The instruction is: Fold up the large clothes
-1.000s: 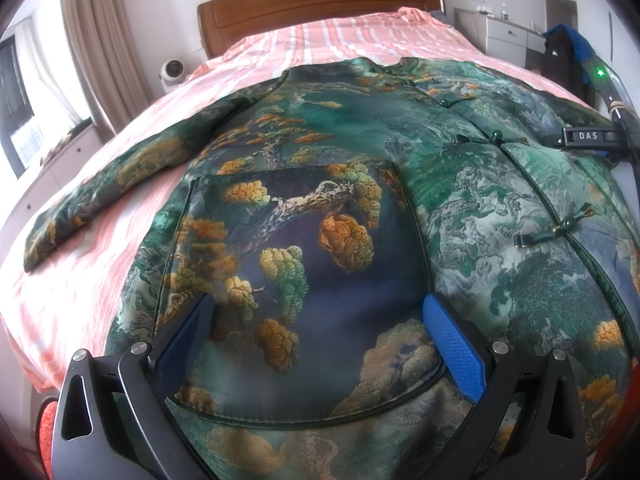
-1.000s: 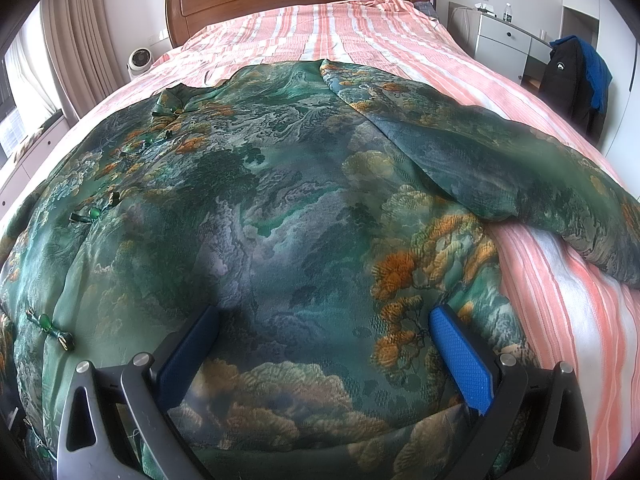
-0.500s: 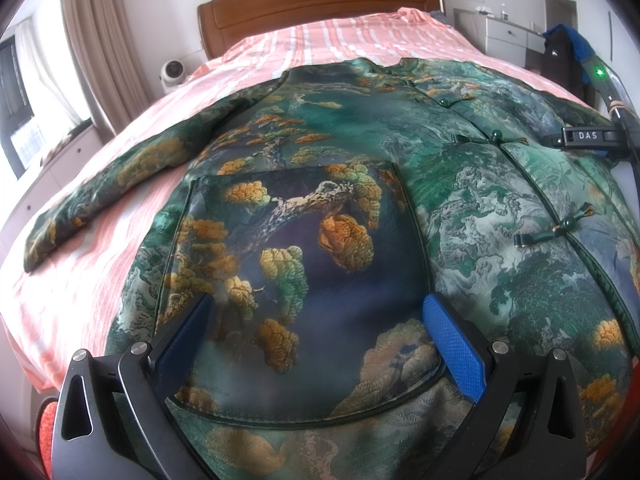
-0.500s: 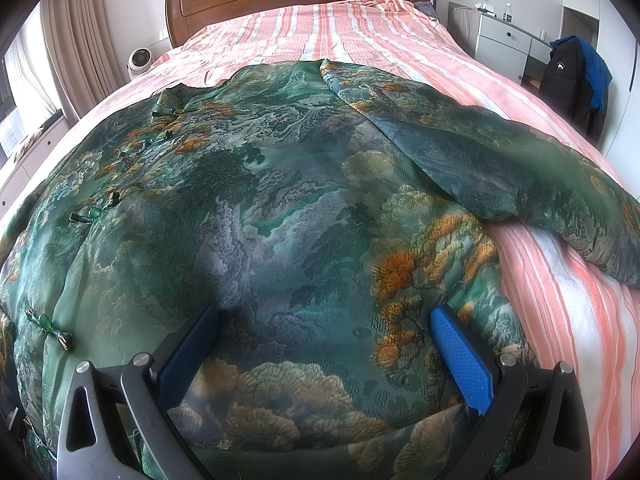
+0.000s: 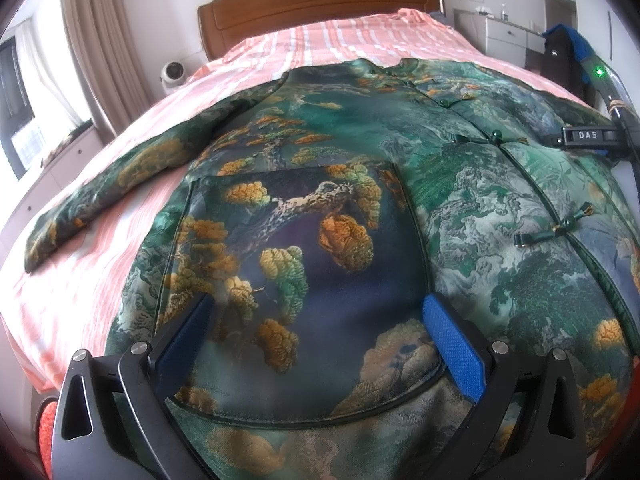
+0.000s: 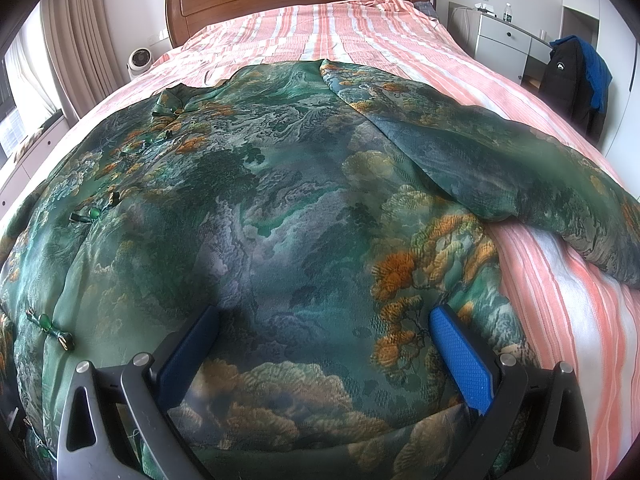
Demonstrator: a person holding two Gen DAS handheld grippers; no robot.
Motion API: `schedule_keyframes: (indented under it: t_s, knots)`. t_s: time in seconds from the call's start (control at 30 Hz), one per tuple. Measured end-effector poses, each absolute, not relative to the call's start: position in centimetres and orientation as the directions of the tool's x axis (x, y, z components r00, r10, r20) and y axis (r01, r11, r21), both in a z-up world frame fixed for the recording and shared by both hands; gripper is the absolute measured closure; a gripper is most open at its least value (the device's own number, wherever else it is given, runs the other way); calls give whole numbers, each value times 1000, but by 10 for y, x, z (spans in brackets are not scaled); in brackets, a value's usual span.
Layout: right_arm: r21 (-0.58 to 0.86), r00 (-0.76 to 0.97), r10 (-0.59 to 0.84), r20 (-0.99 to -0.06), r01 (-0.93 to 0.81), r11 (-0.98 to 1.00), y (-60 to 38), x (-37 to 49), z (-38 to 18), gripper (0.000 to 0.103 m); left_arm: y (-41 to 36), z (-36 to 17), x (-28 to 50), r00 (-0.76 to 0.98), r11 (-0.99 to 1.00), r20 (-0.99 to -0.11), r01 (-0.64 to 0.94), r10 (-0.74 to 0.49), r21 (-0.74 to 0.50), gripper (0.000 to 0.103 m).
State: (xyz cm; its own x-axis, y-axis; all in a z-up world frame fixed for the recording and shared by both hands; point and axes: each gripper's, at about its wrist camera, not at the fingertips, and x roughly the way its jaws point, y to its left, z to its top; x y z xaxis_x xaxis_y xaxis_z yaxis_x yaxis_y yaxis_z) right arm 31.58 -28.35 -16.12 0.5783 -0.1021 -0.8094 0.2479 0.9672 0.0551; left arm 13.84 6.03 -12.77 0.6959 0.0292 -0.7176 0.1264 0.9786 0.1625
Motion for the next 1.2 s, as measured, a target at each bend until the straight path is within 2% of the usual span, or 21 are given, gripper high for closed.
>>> schedule_keyframes:
  t_s: [1.2]
  knots:
    - [57, 580, -98, -809, 244, 968, -283, 316, -161, 0, 59, -127, 138, 708, 975, -704, 123, 46, 187, 0]
